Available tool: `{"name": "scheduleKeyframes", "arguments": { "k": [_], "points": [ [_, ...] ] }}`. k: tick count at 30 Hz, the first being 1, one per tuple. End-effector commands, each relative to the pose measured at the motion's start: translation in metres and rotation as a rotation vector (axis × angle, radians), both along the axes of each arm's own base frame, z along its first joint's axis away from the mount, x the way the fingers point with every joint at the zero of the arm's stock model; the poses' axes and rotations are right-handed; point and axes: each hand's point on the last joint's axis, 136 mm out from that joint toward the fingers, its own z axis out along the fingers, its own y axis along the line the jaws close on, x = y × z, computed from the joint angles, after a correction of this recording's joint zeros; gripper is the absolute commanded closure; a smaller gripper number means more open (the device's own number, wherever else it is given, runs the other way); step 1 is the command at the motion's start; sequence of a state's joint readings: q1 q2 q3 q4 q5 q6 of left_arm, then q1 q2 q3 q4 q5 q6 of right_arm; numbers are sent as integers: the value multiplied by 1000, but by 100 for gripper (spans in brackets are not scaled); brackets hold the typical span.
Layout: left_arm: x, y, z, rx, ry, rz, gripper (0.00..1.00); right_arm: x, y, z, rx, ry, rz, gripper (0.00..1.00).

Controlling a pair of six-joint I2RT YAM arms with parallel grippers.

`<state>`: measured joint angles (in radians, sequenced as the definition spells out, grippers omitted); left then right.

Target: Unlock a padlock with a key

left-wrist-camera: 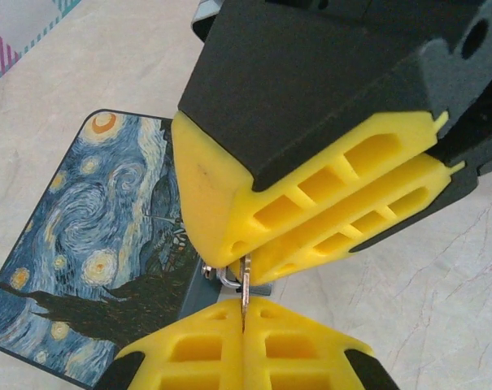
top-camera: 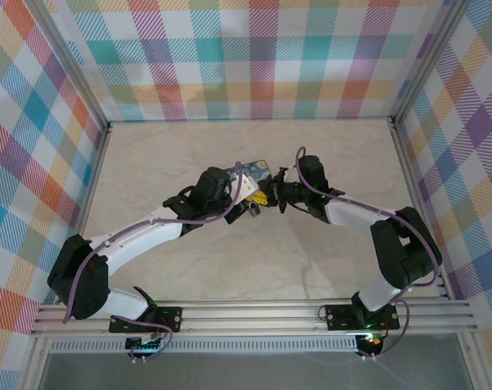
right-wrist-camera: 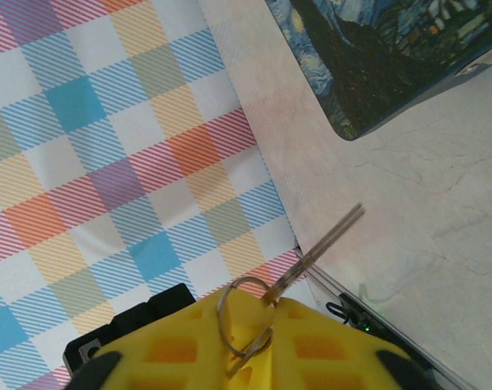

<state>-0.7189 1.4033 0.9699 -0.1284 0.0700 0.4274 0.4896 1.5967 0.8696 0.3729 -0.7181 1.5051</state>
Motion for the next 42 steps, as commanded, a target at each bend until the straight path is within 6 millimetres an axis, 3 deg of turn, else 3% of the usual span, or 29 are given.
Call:
{"name": "scheduleKeyframes", "arguments": {
  "k": [1,4,9,12,14,17,19,22,27,31,42],
  "points": [
    [-2,-1,6,0,-37,-5,100,0,4,5,2,-25,26,93],
    [2,2,6,0,-41,24,100,0,3,5,-1,-36,32,100],
    [6,7,1,-4,-8,90,98,-1,1,3,-22,-72,41,100],
    [1,12,-7,5,53,116,70,2,-4,1,-29,-99,37,100],
    [-6,15,-9,1,111,133,59,5,-10,-3,-33,-98,20,100],
    [-11,15,-4,-101,227,183,52,11,-18,-9,-59,-115,-3,100],
    [-11,11,10,-247,317,236,47,12,-21,-12,-91,-143,-4,100],
    [4,16,31,-461,461,383,41,14,-21,-13,-94,-176,-7,100],
    [22,26,43,-698,682,514,40,16,-20,-13,-75,-194,-15,100],
    [25,12,48,-801,844,498,39,17,-16,-7,-35,-196,-10,100],
    [28,-4,36,-827,1013,512,45,19,-9,5,29,-208,-20,100]
  ]
}}
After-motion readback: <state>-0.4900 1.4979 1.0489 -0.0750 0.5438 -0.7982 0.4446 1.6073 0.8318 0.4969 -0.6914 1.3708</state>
